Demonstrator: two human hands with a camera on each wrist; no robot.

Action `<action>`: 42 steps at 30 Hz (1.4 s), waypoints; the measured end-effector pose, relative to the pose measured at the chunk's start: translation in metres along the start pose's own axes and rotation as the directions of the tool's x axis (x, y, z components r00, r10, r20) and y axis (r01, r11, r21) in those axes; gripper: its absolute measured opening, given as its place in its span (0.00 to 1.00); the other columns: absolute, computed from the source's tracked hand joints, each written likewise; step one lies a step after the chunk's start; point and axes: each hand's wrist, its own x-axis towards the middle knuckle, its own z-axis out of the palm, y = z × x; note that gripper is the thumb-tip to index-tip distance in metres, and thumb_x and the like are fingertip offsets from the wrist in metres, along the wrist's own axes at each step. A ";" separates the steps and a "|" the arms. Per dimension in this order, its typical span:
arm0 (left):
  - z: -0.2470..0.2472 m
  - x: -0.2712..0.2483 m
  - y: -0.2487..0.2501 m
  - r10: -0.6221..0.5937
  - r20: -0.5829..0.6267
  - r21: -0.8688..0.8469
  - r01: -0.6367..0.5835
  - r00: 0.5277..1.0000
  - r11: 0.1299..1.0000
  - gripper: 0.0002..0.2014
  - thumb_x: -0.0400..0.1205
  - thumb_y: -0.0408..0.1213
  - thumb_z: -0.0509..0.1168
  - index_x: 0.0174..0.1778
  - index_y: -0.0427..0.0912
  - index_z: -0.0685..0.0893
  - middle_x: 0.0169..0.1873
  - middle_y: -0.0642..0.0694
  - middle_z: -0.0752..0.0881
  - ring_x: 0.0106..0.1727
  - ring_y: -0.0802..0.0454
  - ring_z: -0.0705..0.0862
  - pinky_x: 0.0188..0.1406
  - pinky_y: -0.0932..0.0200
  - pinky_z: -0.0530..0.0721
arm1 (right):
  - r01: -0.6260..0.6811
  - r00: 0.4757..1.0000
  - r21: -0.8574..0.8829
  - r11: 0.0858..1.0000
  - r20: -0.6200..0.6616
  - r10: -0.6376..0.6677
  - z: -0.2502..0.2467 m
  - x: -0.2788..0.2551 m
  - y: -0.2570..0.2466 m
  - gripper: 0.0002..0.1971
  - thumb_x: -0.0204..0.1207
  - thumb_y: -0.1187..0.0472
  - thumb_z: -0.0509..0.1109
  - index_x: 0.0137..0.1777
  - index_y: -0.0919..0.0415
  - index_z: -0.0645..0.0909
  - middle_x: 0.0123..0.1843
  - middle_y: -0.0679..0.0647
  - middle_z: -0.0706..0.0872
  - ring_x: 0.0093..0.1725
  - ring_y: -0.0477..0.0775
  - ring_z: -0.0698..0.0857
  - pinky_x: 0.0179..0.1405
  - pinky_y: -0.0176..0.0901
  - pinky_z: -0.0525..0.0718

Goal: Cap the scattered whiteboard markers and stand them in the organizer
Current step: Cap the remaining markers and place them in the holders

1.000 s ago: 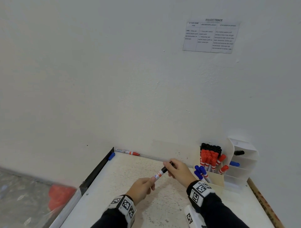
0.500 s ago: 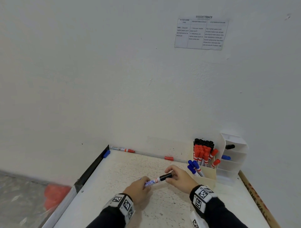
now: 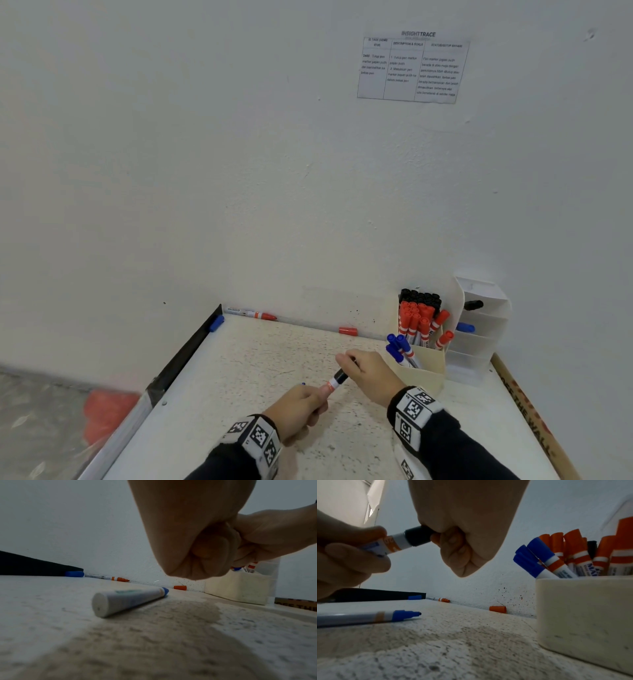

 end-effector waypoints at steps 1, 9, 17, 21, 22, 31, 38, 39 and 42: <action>-0.001 0.000 0.000 -0.010 0.001 -0.007 0.010 1.000 1.000 0.22 0.85 0.55 0.52 0.27 0.47 0.71 0.16 0.56 0.68 0.13 0.57 0.59 0.15 0.67 0.54 | 0.003 1.000 0.009 1.000 0.004 -0.003 0.000 -0.001 0.000 0.19 0.82 0.51 0.60 0.28 0.53 0.66 0.25 0.46 0.66 0.26 0.43 0.64 0.27 0.35 0.62; 0.006 0.008 0.000 0.192 -0.182 0.266 -0.140 0.964 0.954 0.17 0.81 0.51 0.62 0.27 0.50 0.77 0.23 0.53 0.75 0.26 0.57 0.71 0.33 0.61 0.68 | -0.126 0.992 -0.005 0.992 -0.026 0.126 -0.013 -0.009 0.004 0.21 0.81 0.46 0.59 0.29 0.56 0.72 0.24 0.46 0.71 0.25 0.44 0.69 0.30 0.36 0.67; 0.027 0.008 0.001 -0.073 0.007 0.729 0.044 0.997 0.683 0.11 0.79 0.40 0.64 0.56 0.45 0.74 0.59 0.40 0.80 0.56 0.44 0.80 0.56 0.54 0.77 | -0.149 0.969 -0.002 0.989 0.198 0.146 -0.018 -0.035 0.022 0.08 0.77 0.55 0.68 0.37 0.48 0.77 0.31 0.46 0.78 0.26 0.37 0.74 0.30 0.29 0.72; 0.028 0.011 0.001 -0.039 0.002 0.812 0.021 0.999 0.584 0.13 0.81 0.34 0.60 0.62 0.38 0.78 0.61 0.38 0.77 0.63 0.41 0.77 0.60 0.54 0.75 | -0.149 0.946 -0.193 0.970 0.258 0.196 -0.014 -0.040 0.021 0.18 0.82 0.48 0.58 0.30 0.47 0.72 0.31 0.45 0.73 0.31 0.41 0.71 0.34 0.32 0.68; 0.026 0.012 0.000 -0.037 0.009 0.833 0.013 0.999 0.554 0.13 0.81 0.34 0.61 0.61 0.38 0.78 0.59 0.40 0.77 0.63 0.41 0.77 0.60 0.54 0.75 | -0.154 0.939 -0.202 0.967 0.275 0.207 -0.012 -0.042 0.021 0.19 0.82 0.47 0.56 0.29 0.47 0.71 0.30 0.45 0.73 0.31 0.42 0.71 0.35 0.32 0.68; 0.027 0.009 0.004 0.100 -0.075 0.654 -0.027 0.992 0.756 0.12 0.78 0.57 0.62 0.42 0.55 0.70 0.31 0.55 0.76 0.31 0.60 0.72 0.28 0.65 0.68 | -0.182 0.973 0.026 0.983 0.147 0.176 -0.004 -0.050 0.029 0.10 0.81 0.57 0.61 0.39 0.43 0.74 0.36 0.43 0.77 0.35 0.40 0.73 0.35 0.30 0.71; 0.042 0.008 0.021 0.205 -0.047 0.783 -0.091 0.978 0.615 0.18 0.86 0.51 0.50 0.48 0.47 0.82 0.37 0.50 0.81 0.37 0.54 0.76 0.42 0.59 0.75 | -0.204 0.979 -0.036 0.978 -0.001 0.204 -0.003 -0.048 0.026 0.21 0.83 0.48 0.54 0.28 0.50 0.71 0.28 0.47 0.72 0.30 0.43 0.71 0.33 0.34 0.68; 0.043 0.007 0.024 0.167 -0.014 0.731 -0.104 0.986 0.675 0.18 0.86 0.51 0.50 0.42 0.48 0.81 0.33 0.51 0.79 0.34 0.55 0.75 0.41 0.60 0.74 | -0.197 0.980 -0.044 0.979 -0.016 0.196 -0.003 -0.048 0.024 0.22 0.84 0.49 0.54 0.27 0.51 0.70 0.27 0.47 0.71 0.29 0.43 0.70 0.33 0.34 0.68; 0.038 0.005 0.034 -0.017 0.108 0.508 -0.041 0.994 0.860 0.19 0.86 0.50 0.48 0.31 0.49 0.72 0.26 0.52 0.72 0.24 0.56 0.67 0.28 0.62 0.70 | -0.145 0.988 -0.030 0.989 -0.050 0.144 -0.004 -0.051 0.020 0.23 0.84 0.52 0.53 0.25 0.52 0.68 0.24 0.48 0.68 0.26 0.43 0.68 0.30 0.34 0.66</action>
